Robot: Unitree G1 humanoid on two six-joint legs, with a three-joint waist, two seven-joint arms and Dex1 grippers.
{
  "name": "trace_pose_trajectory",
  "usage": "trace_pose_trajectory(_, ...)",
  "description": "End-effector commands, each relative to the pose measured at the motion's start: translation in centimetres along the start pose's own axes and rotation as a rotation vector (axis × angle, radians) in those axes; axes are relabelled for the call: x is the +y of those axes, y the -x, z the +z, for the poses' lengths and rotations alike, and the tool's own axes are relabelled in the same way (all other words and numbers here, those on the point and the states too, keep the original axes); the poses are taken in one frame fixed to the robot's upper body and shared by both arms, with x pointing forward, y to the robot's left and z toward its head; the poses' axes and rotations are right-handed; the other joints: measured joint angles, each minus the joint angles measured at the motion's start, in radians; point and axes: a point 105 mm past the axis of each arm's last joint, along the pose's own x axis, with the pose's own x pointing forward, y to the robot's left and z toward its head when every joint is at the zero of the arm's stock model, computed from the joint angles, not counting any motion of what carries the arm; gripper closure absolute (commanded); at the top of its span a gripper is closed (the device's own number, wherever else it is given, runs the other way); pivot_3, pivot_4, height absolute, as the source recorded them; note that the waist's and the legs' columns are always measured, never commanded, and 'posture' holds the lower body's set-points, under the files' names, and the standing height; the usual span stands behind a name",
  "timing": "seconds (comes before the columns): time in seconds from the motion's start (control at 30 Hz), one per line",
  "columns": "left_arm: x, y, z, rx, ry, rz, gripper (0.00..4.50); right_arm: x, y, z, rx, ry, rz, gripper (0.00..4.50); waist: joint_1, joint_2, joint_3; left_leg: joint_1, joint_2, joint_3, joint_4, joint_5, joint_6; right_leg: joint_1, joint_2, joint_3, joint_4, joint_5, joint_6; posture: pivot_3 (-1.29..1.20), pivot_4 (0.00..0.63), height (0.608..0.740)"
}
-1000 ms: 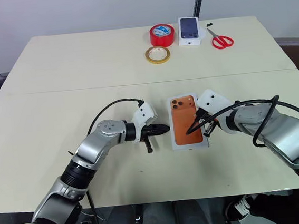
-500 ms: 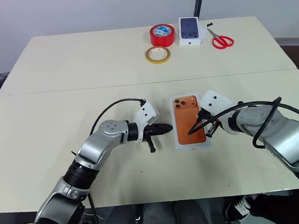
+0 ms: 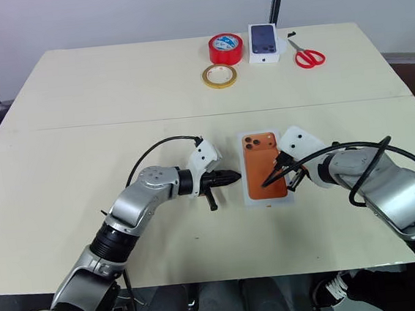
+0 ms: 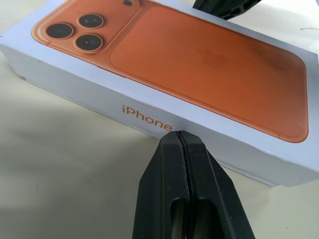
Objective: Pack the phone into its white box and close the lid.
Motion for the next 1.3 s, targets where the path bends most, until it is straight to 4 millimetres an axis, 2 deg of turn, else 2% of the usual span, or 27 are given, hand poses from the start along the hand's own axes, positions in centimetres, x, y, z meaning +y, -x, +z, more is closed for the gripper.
trace_pose_trajectory(0.03,-1.2,-0.3,2.9,-0.104,-0.045,-0.048,4.50,0.7,0.2,1.0,-0.051,0.015,0.031,4.46,0.000,0.000,0.000,0.000,0.000,0.000,0.000,0.000,0.000,0.000,0.000,0.000,0.000,0.000,0.000,0.00,0.150,0.740)
trace_pose_trajectory(0.3,-1.0,-0.1,2.1,-0.074,-0.059,-0.034,4.50,0.1,0.5,0.6,-0.038,0.023,0.008,4.46,0.000,0.000,0.000,0.000,0.000,0.000,0.000,0.000,0.000,0.000,0.000,0.000,0.000,0.000,0.000,0.00,0.150,0.740)
trace_pose_trajectory(0.47,-0.2,0.8,1.6,-0.068,-0.043,-0.001,4.50,-1.3,2.2,0.8,-0.058,0.055,-0.008,4.46,0.000,0.000,0.000,0.000,0.000,0.000,0.000,0.000,0.000,0.000,0.000,0.000,0.000,0.000,0.000,0.00,0.150,0.740)
trace_pose_trajectory(0.57,0.6,1.5,1.4,-0.065,-0.036,0.030,4.50,-1.3,3.4,1.5,-0.104,0.077,0.024,4.46,0.000,0.000,0.000,0.000,0.000,0.000,0.000,0.000,0.000,0.000,0.000,0.000,0.000,0.000,0.000,0.00,0.150,0.740)
trace_pose_trajectory(0.7,2.2,2.3,2.9,-0.125,0.012,0.079,4.50,0.3,4.7,2.3,-0.172,0.104,0.118,4.46,0.000,0.000,0.000,0.000,0.000,0.000,0.000,0.000,0.000,0.000,0.001,0.000,0.001,0.000,0.000,0.00,0.150,0.740)
trace_pose_trajectory(0.8,2.2,1.6,4.5,-0.156,-0.002,0.070,4.50,2.4,4.5,2.2,-0.196,0.088,0.200,4.46,0.002,0.000,0.000,0.000,0.000,0.000,0.001,0.000,0.000,0.001,0.001,0.000,0.001,0.000,0.000,0.00,0.150,0.740)
trace_pose_trajectory(0.83,2.0,0.7,4.9,-0.152,-0.016,0.059,4.50,3.2,4.1,1.6,-0.178,0.073,0.225,4.46,0.003,0.000,0.000,0.000,0.000,0.000,0.001,0.000,0.000,0.001,0.001,-0.001,0.001,0.000,0.000,0.00,0.150,0.740)
trace_pose_trajectory(0.9,1.6,-1.0,4.5,-0.095,-0.055,0.048,4.50,4.2,3.2,0.0,-0.121,0.054,0.236,4.46,0.016,0.000,-0.001,0.000,-0.001,0.000,0.002,0.000,0.000,0.003,0.000,-0.001,0.000,0.000,0.000,0.00,0.150,0.740)
trace_pose_trajectory(0.97,1.6,-1.7,3.8,-0.046,-0.092,0.051,4.50,4.6,2.8,-0.6,-0.094,0.048,0.230,4.46,0.019,0.000,-0.001,0.000,-0.002,0.000,0.005,-0.002,0.003,0.004,0.000,-0.002,0.000,0.000,0.001,0.00,0.150,0.740)
trace_pose_trajectory(1.07,2.1,-2.6,1.4,0.064,-0.102,0.071,4.50,4.9,2.3,-1.2,-0.080,0.027,0.215,4.46,0.016,0.000,-0.001,0.001,-0.001,0.000,0.007,-0.002,0.004,0.004,0.000,-0.001,0.001,0.001,0.002,0.00,0.150,0.740)
trace_pose_trajectory(1.13,2.7,-2.1,1.1,0.068,-0.098,0.088,4.50,4.8,2.4,-0.9,-0.105,0.025,0.200,4.46,0.018,0.000,-0.002,0.001,-0.001,0.000,0.008,-0.002,0.004,0.005,0.001,-0.001,0.001,0.001,0.002,0.00,0.150,0.740)
trace_pose_trajectory(1.2,3.4,-0.7,1.5,0.030,-0.090,0.117,4.50,4.2,2.6,-0.1,-0.148,0.029,0.162,4.46,0.015,0.000,-0.002,0.004,-0.001,0.000,0.008,-0.003,0.005,0.008,0.001,-0.001,0.001,0.000,0.002,0.00,0.150,0.740)
trace_pose_trajectory(1.3,5.5,2.7,2.5,-0.041,-0.080,0.215,4.50,2.6,3.0,1.5,-0.260,0.013,0.077,4.46,0.003,0.001,-0.002,0.004,0.000,0.000,0.008,-0.003,0.005,0.007,0.001,-0.001,0.001,0.000,0.002,0.00,0.150,0.740)
